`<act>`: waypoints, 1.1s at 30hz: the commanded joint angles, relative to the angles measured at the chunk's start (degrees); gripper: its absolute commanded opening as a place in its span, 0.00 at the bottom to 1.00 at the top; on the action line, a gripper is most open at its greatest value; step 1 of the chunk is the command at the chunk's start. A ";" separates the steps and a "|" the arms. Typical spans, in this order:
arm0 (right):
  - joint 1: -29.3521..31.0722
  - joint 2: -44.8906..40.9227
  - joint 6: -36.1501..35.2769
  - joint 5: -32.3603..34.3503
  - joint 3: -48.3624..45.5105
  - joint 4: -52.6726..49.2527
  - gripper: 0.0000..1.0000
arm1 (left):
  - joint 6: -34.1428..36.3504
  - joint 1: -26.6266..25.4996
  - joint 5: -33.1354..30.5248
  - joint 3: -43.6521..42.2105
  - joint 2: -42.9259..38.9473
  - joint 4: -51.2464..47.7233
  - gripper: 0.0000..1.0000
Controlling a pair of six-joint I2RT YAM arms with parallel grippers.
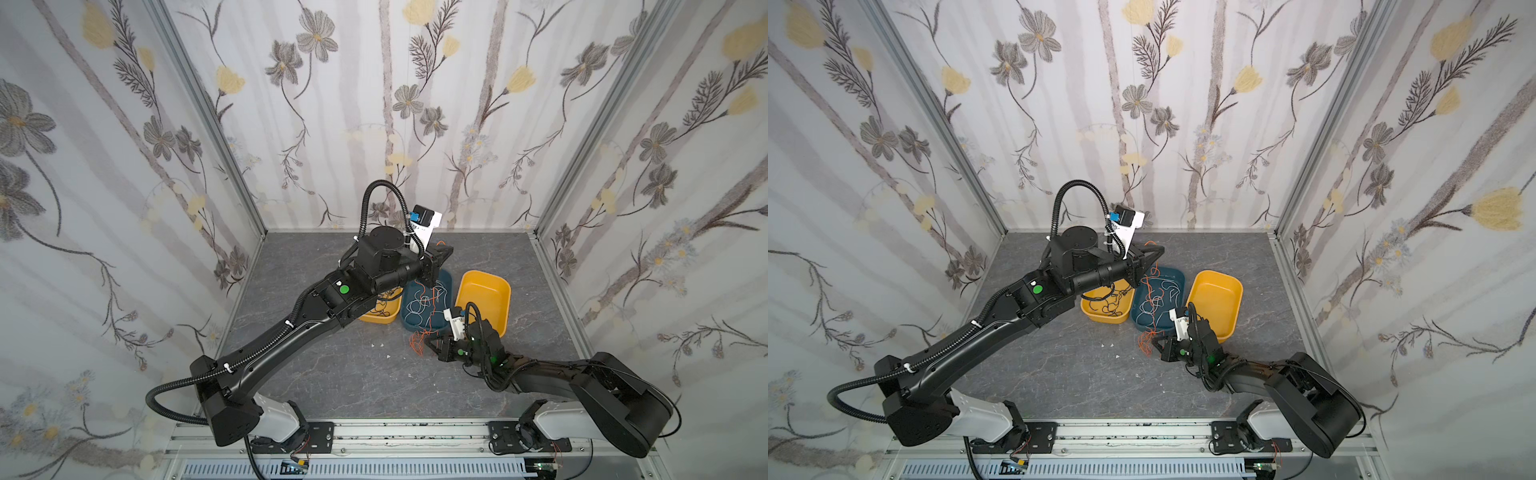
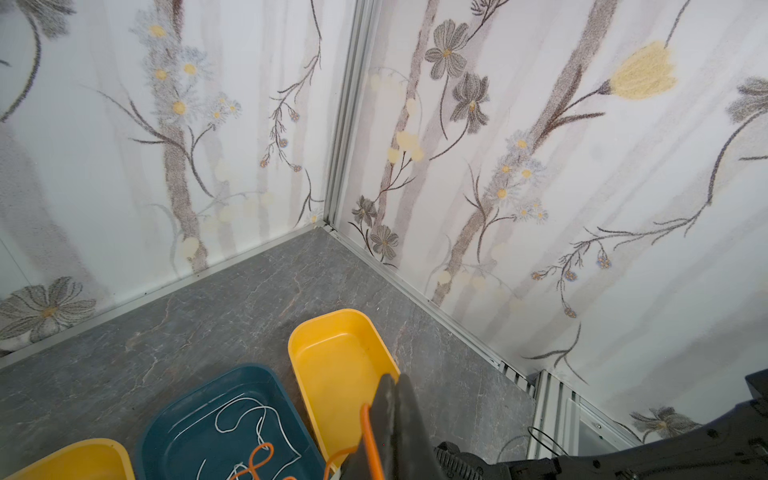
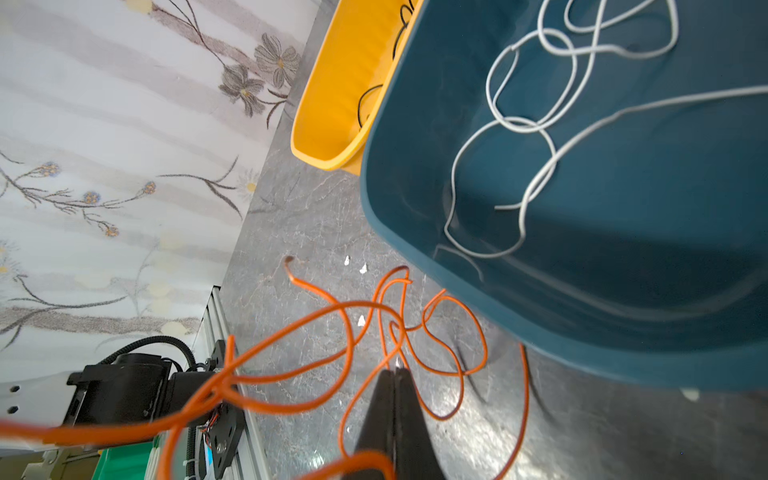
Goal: Untangle the cables
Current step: 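Lower the right gripper to the orange pile while the left holds the cable raised, then carry the orange cable over the yellow tub nearest the right arm with the left gripper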
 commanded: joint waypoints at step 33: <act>-3.14 -47.83 1.75 17.87 0.94 -43.16 0.54 | -3.92 3.74 6.75 5.34 9.47 4.85 0.00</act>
